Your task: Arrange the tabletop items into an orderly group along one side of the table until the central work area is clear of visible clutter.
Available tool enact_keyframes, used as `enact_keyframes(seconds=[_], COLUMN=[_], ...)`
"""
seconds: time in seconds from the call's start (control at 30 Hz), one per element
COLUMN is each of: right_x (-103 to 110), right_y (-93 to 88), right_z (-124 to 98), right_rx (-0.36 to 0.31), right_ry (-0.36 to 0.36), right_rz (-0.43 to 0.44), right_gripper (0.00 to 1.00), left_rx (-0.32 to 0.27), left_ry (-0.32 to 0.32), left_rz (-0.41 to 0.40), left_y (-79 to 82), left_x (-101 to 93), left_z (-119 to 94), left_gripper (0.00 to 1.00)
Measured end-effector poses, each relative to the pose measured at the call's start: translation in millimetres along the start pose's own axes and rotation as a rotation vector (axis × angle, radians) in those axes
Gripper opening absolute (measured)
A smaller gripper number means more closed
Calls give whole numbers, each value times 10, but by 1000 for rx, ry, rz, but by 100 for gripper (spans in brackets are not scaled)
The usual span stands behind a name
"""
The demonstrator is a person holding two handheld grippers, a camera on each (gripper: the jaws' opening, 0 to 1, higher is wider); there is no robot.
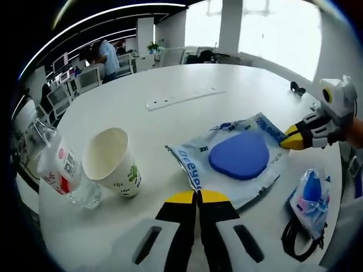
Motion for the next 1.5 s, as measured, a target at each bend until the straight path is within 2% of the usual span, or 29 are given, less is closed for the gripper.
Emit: enact_keyframes(seconds=[0.4,1.0,1.17,1.37,1.5], right_x=[-131,-245,-270,-287,-310], right_y=[61,71,44,14,37], right_z=[109,339,400,446,475], right_rx=[-2,15,34,39,44], right_ry=[-28,-50,-69,-87,-94], right_rz=[-48,-74,-18,55,74], right_gripper=[1,1,0,0,0], left_rx=[-28,-47,-39,-61,-67], left_ry=[15,49,57,79,84], left_rz=[35,64,98,147,139], left_y=[129,160,131,141,93], left_x=[47,170,199,216,233], left_z=[125,348,419,447,417], left_gripper=[0,0,1,4,8])
Point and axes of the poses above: the point that each gripper's makers call its tool centre point, and the gripper's own axes: z roughly forward along the fingers, x roughly to its left, y roughly out of its top, the point moved 5 cm from there along -z, roughly backward along the fingers, and after that the axes turned 15 degrees about -z, right-handed, at the moved point
